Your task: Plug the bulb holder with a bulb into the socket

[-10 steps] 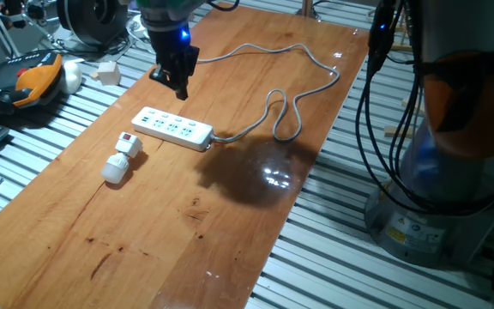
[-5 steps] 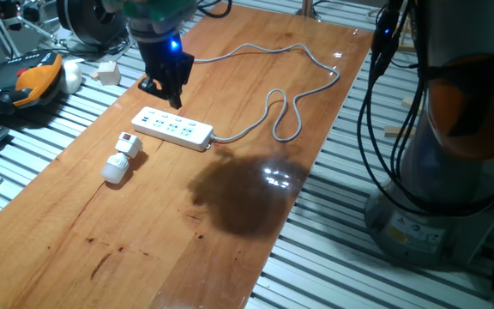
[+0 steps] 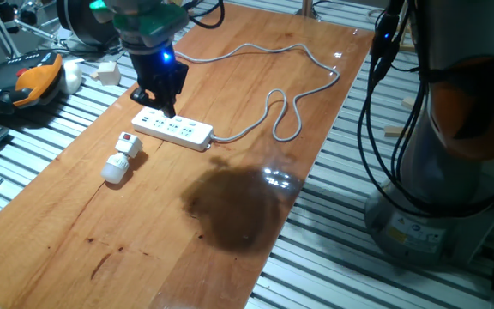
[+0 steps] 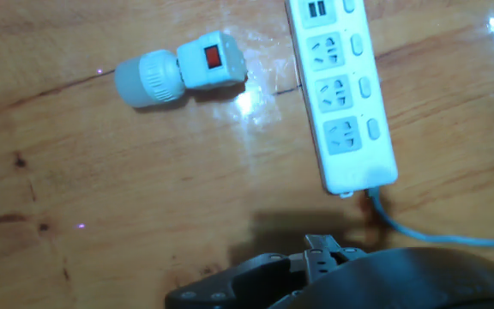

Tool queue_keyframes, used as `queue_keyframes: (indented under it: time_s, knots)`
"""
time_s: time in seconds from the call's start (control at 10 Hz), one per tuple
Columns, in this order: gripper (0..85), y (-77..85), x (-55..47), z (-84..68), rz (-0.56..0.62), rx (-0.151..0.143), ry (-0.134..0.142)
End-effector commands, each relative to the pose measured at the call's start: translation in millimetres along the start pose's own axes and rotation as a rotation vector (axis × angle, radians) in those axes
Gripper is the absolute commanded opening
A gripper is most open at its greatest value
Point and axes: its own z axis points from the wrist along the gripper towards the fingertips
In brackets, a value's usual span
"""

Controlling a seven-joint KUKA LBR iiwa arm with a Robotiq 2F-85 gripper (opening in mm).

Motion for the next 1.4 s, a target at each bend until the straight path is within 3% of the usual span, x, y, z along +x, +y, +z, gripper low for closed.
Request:
queue_keyframes:
  time_s: [0.0, 0.1, 0.4, 0.9, 1.1, 1.3]
  knots:
    - [0.0, 2.7, 1.0, -1.9, 0.008, -0.002, 0.002]
    - [0.0, 6.0, 1.2, -5.9, 0.017, 0.003, -0.001]
    - [0.0, 5.6, -1.5, -2.2, 0.006, -0.019, -0.006]
    - [0.0, 5.1, -2.9, -3.2, -0.047, -0.014, -0.025]
    - [0.0, 5.1, -2.9, -3.2, -0.112, -0.093, -0.006]
    - [0.0, 5.1, -2.9, -3.2, -0.146, -0.109, -0.002]
